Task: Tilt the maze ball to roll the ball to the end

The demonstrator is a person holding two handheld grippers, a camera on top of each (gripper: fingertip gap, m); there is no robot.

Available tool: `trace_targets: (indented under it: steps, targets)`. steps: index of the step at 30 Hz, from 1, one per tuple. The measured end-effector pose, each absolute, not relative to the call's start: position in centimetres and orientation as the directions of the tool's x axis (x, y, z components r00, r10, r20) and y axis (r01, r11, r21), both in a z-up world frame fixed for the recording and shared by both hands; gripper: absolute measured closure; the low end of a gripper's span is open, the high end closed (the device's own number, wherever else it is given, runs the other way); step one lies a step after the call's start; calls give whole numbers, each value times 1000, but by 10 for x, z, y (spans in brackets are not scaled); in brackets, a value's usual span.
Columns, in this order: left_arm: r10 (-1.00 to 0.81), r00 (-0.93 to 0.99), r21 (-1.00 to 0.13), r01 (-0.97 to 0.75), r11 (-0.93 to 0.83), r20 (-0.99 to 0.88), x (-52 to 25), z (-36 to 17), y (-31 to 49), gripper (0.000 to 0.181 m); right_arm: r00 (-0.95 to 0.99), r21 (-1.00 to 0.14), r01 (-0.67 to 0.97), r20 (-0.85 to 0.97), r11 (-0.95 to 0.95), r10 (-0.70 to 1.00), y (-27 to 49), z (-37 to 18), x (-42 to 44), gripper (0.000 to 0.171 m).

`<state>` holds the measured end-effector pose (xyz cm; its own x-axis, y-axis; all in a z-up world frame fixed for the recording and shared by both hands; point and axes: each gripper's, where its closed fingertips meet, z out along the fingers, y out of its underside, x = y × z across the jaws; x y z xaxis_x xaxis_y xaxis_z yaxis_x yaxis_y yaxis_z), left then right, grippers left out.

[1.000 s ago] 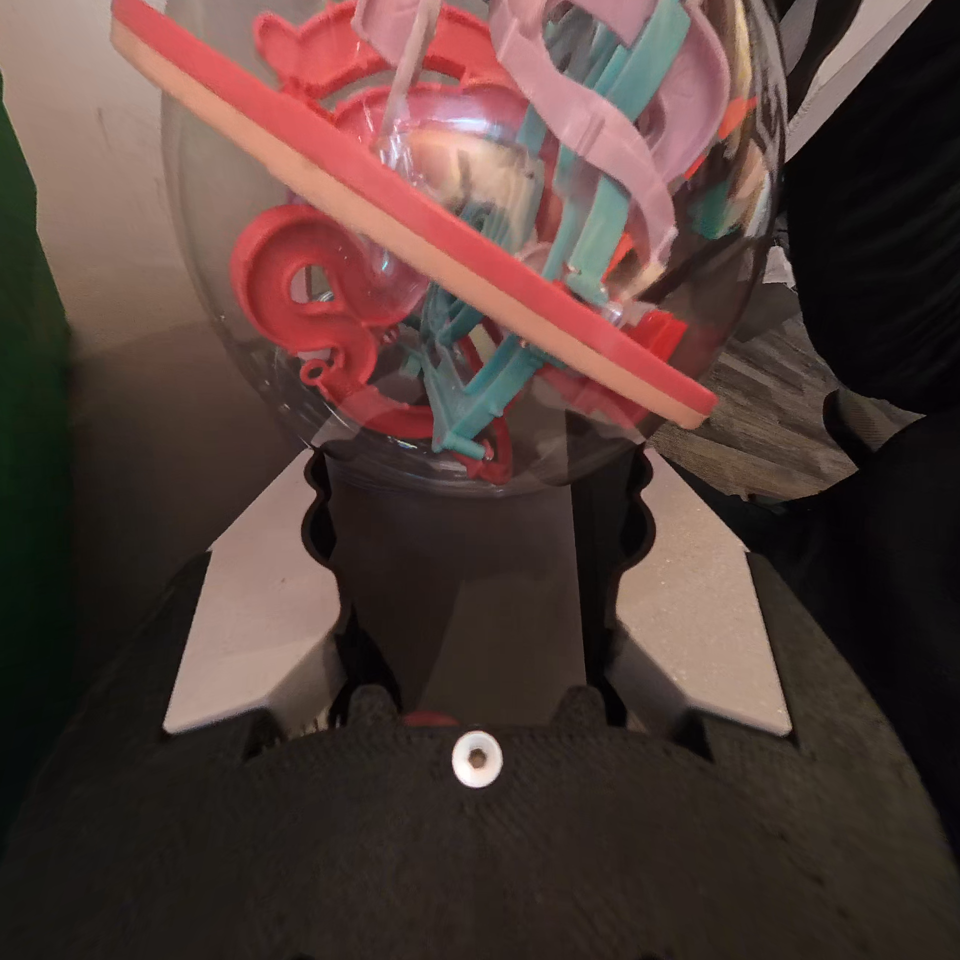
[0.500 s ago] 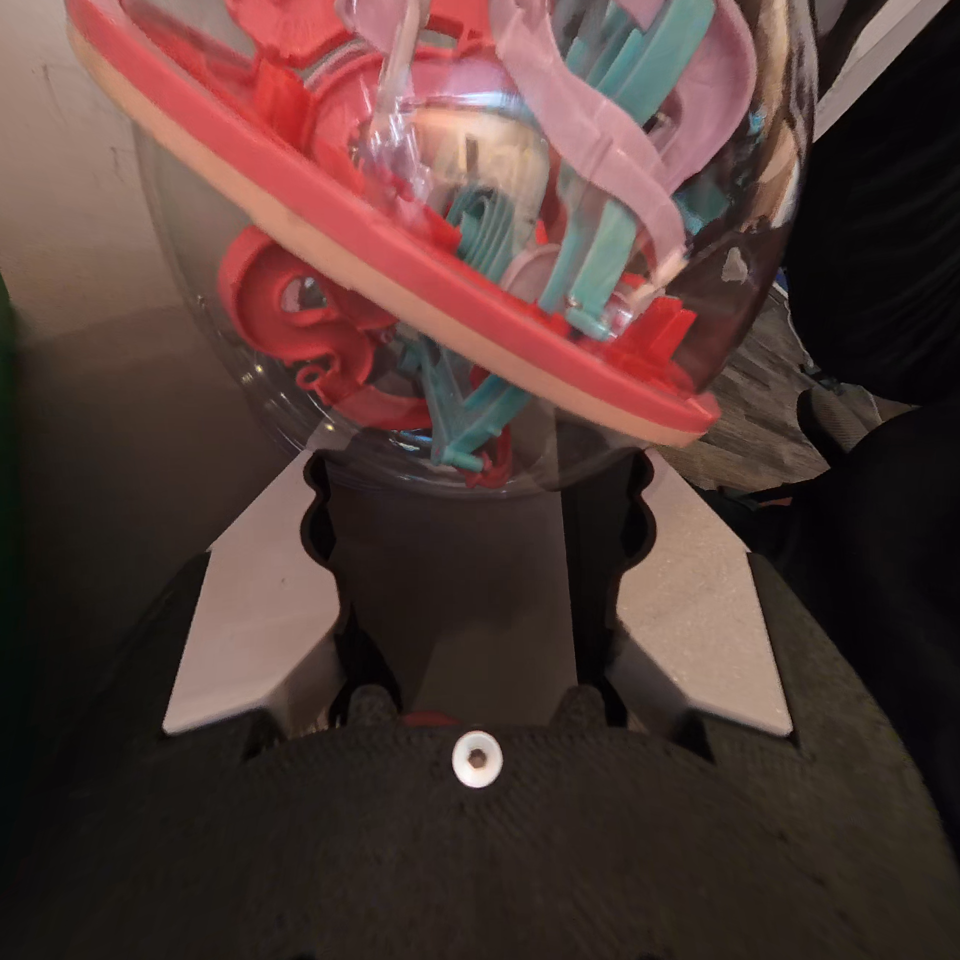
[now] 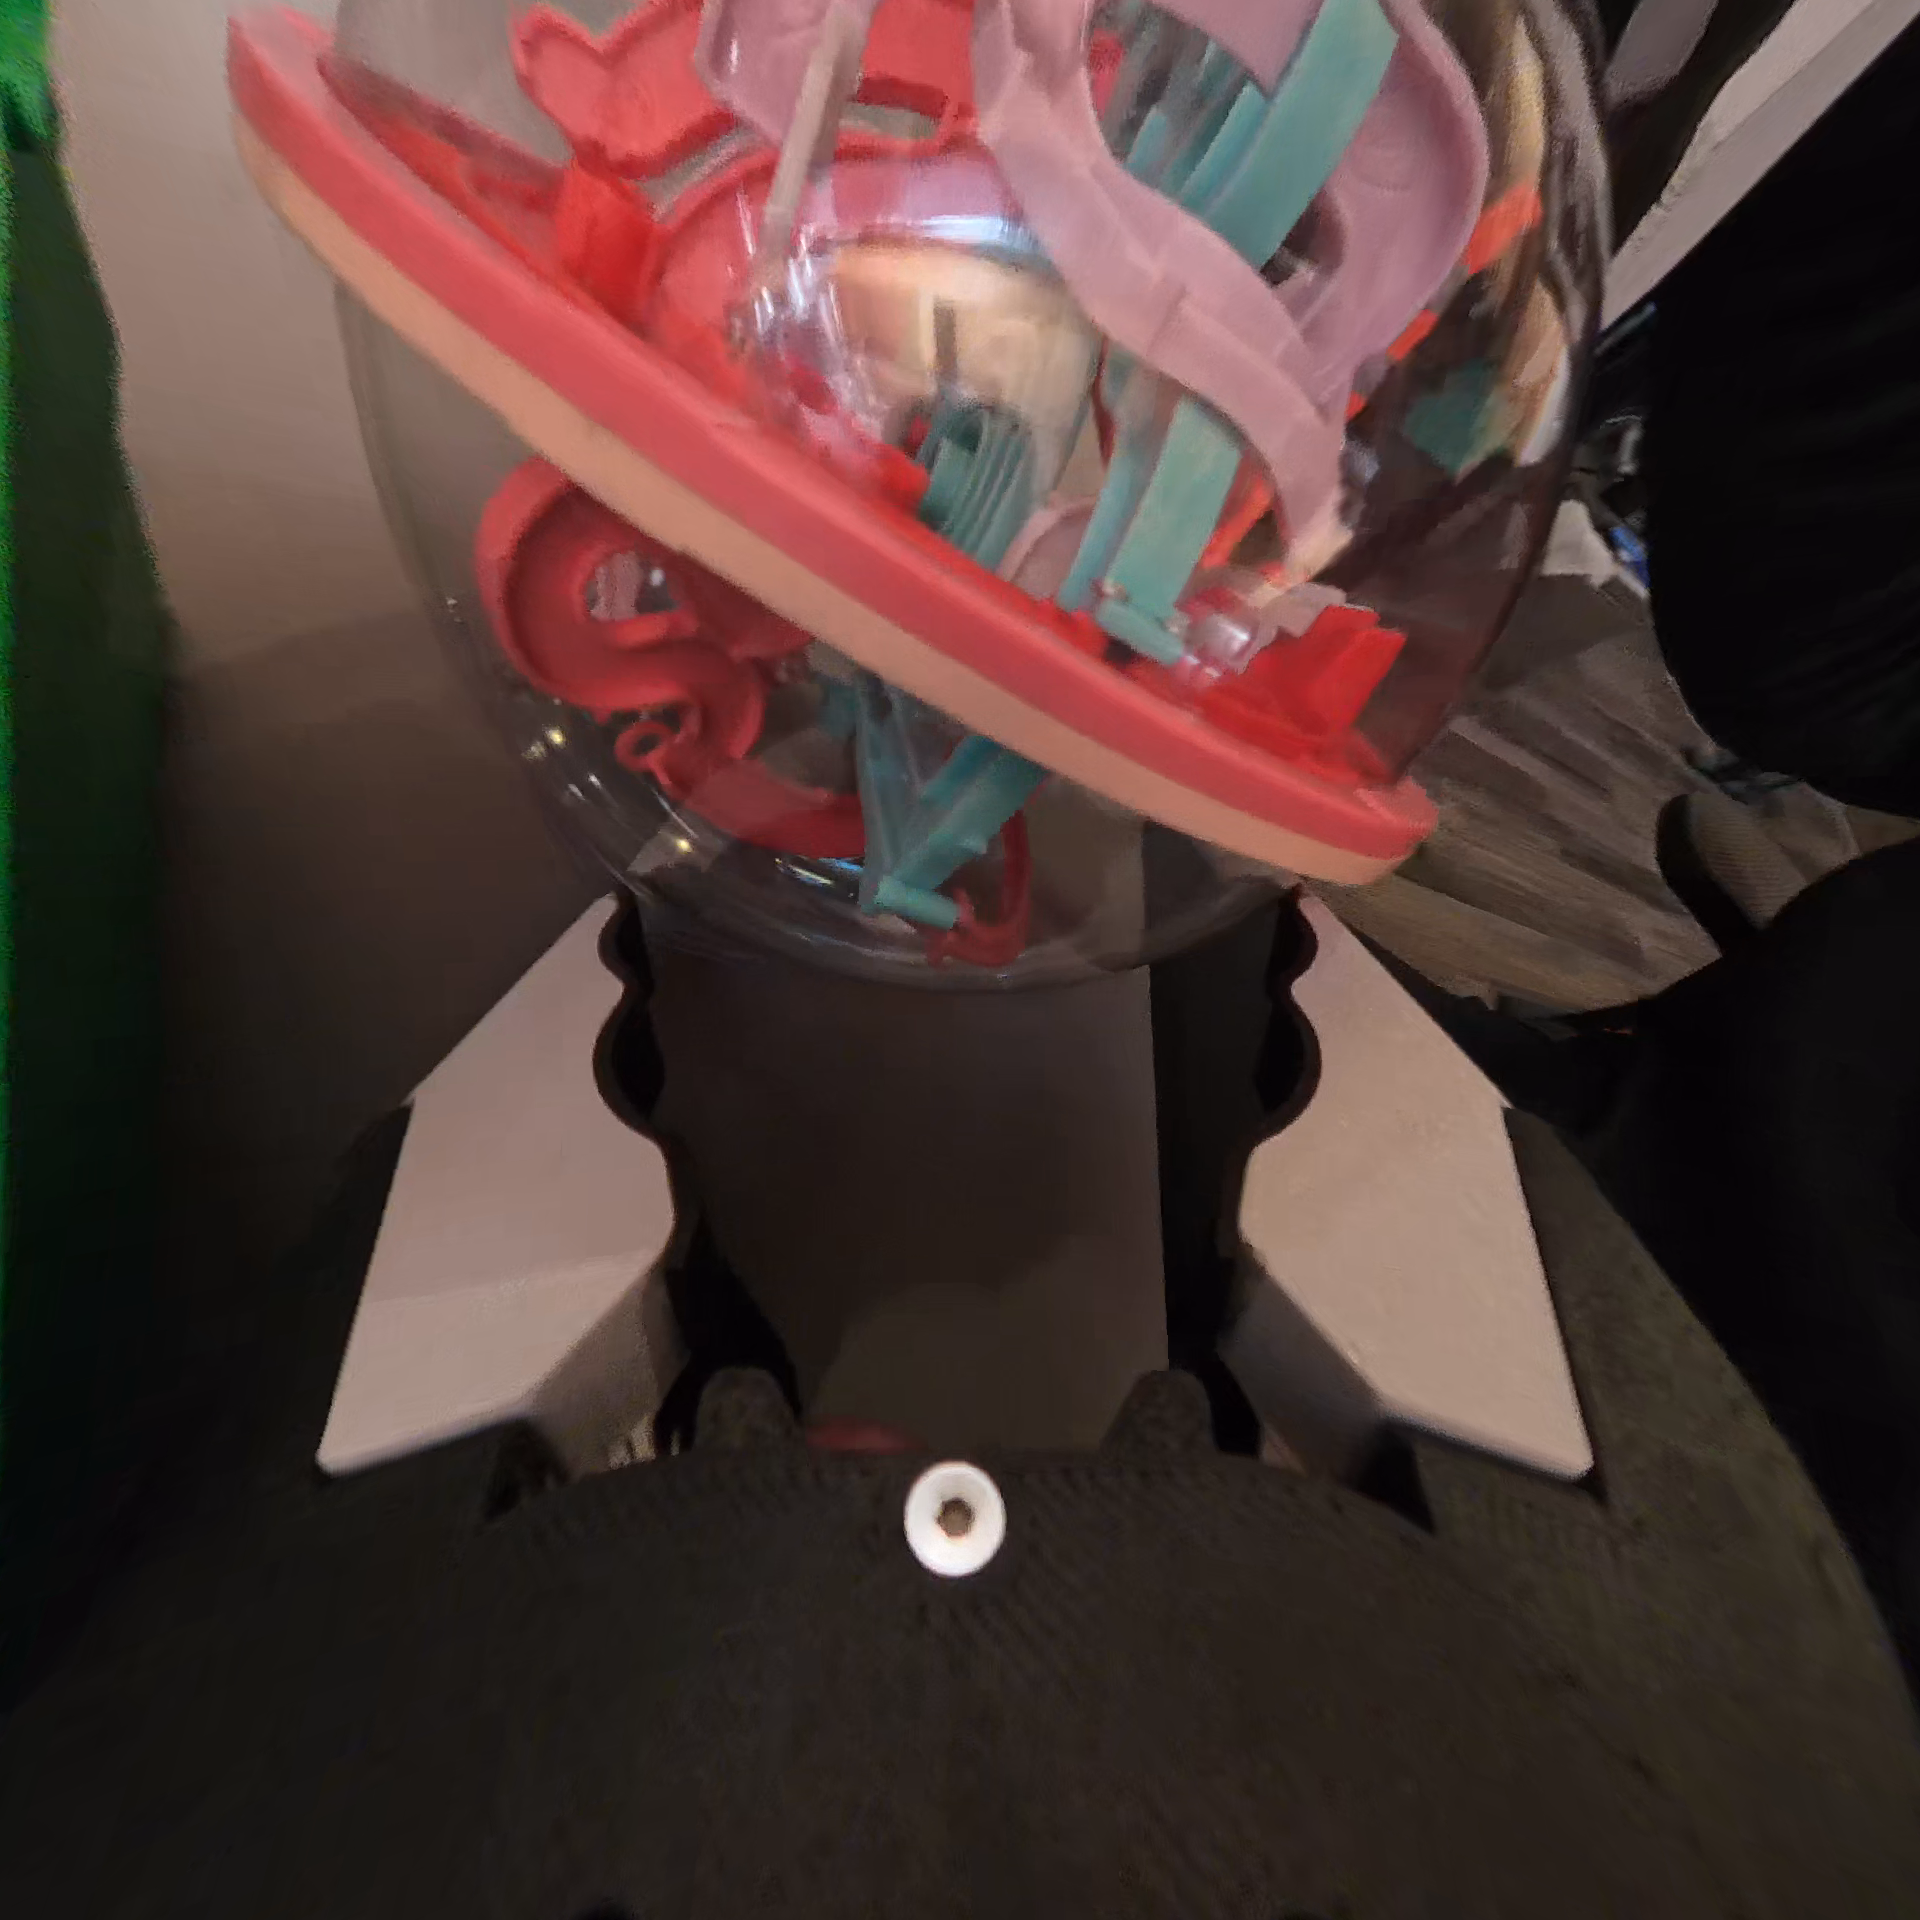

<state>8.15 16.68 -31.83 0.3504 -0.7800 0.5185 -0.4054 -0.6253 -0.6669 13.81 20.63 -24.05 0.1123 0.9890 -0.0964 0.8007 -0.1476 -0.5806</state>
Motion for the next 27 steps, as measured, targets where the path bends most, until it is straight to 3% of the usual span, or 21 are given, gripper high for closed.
trace_targets:
  steps: [6, 10, 27]
  targets:
    - [-797, 402, -707, -385, -593, 450, 68, -302, 174, 66, 124, -589, 793, -95, -156, 988, 209, -242, 138, 60]
    - [-808, 398, -742, -349, -572, 435, 65, -294, 178, 78, 113, -589, 794, -103, -153, 988, 208, -244, 136, 62]
    - [-781, 334, -697, -356, -623, 527, 84, -304, 170, 78, 122, -537, 824, -145, -182, 982, 208, -240, 139, 61]
